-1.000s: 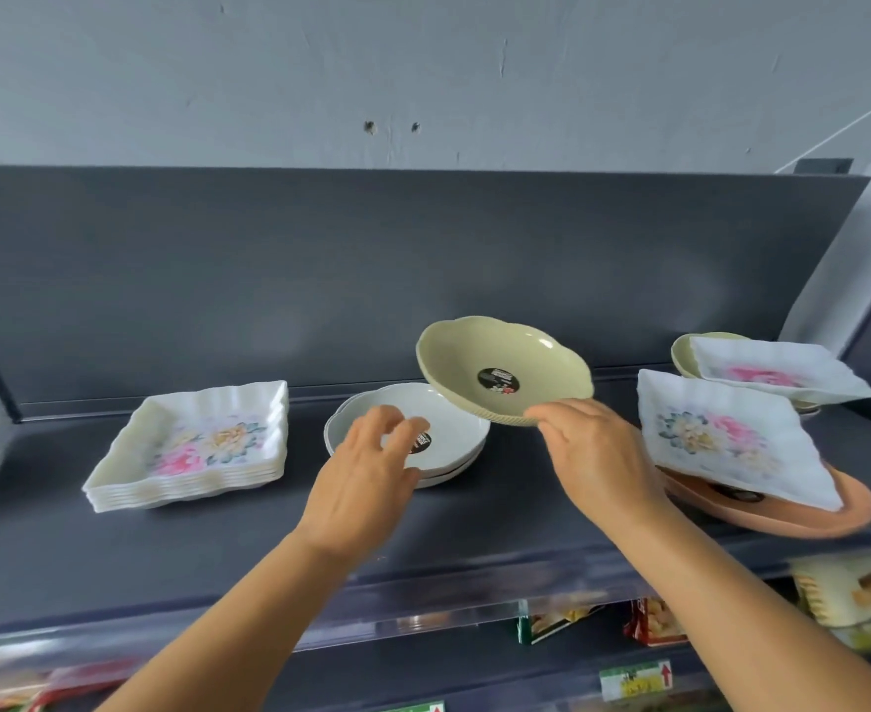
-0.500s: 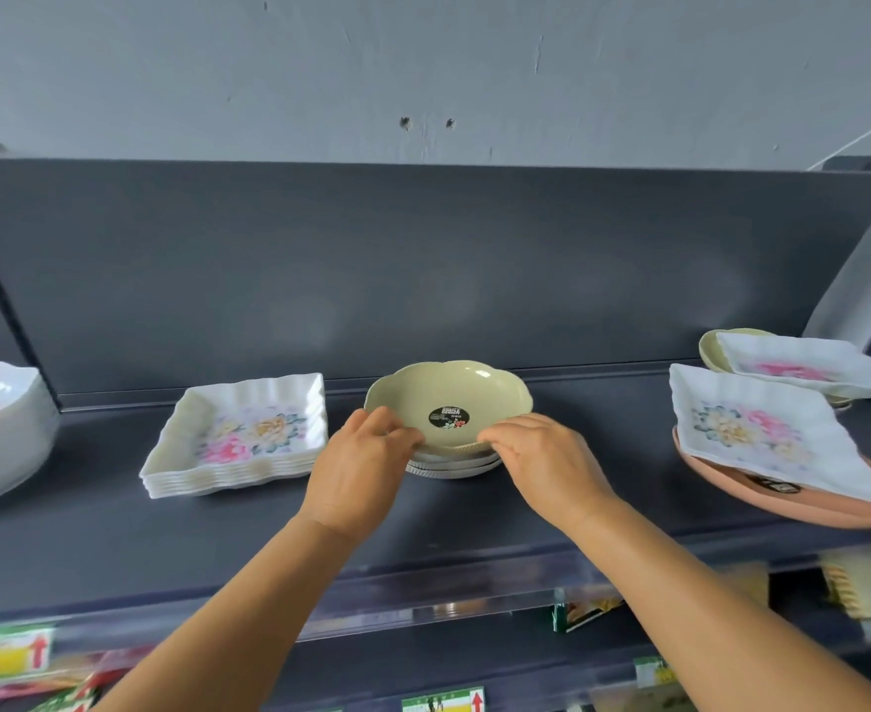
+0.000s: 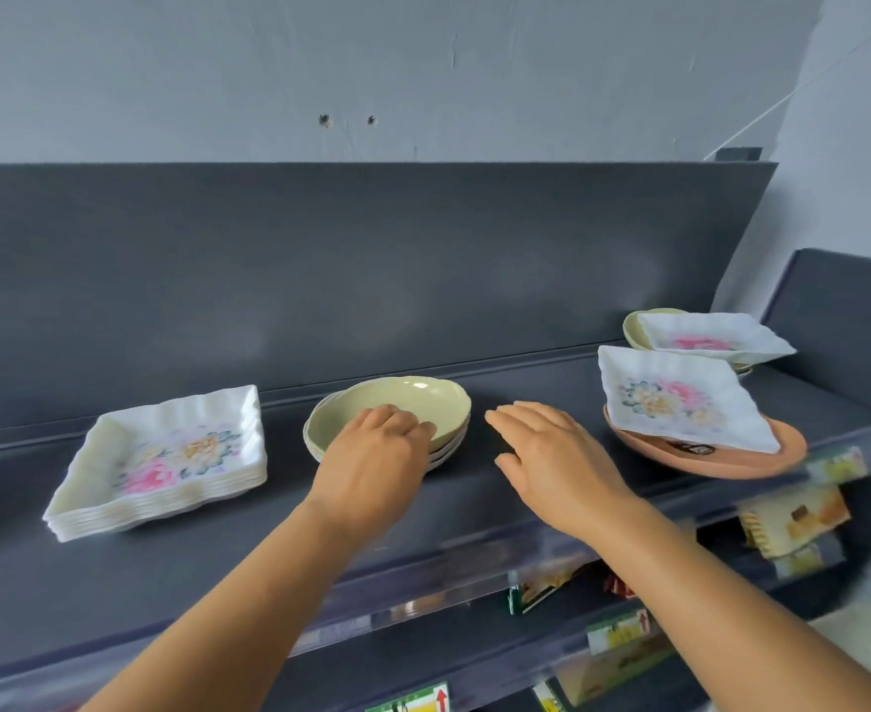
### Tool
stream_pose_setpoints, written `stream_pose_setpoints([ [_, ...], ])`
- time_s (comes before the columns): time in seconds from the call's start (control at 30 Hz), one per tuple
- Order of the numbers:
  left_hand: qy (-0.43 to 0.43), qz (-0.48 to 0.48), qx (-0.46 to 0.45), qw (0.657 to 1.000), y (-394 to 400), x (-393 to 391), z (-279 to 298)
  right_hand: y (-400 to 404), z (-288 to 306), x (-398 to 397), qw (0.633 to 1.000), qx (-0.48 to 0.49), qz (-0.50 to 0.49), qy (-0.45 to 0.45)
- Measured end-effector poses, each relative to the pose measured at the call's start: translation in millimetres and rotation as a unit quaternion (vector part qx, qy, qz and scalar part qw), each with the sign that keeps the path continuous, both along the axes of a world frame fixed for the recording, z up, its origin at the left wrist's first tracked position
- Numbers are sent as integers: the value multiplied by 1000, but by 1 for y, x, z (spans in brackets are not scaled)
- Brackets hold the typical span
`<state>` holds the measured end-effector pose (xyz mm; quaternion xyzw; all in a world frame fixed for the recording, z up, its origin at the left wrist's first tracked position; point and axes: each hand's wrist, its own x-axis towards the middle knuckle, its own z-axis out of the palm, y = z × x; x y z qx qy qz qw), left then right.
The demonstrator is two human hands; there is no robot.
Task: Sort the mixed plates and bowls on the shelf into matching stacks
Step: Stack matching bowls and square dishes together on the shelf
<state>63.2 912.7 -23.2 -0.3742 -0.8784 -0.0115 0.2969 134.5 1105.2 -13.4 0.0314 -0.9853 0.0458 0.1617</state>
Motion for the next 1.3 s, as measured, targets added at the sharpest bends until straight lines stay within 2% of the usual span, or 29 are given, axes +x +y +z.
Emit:
stream_pose_setpoints([
  [0.3,-39,-48,-13,998,105,16,14,98,11,44,993,-15,-115,5],
  [0.4,-99,-44,-22,994,144,20,14,137,10,54,988,-17,-152,3],
  [0.47,-104,-42,-24,993,168,20,12,163,9,57,986,-13,-166,-1],
  [0.6,-127,-15,-34,991,209,15,12,206,8,57,981,-35,-190,-20],
  [0.8,-221,50,-27,974,252,3,17,245,8,44,969,-95,-215,-71],
  [0.9,-248,78,-13,966,265,-3,19,257,8,35,962,-151,-218,-58],
  [0.97,-249,94,-15,964,269,-5,19,270,9,27,950,-207,-233,-26],
  [1.1,-246,119,-15,962,274,-6,18,304,11,7,892,-344,-287,56],
  [1.23,-229,135,-25,964,279,-7,17,331,12,-14,864,-382,-326,34],
  [1.3,-232,141,-19,962,281,-9,17,341,11,-25,839,-434,-327,34],
])
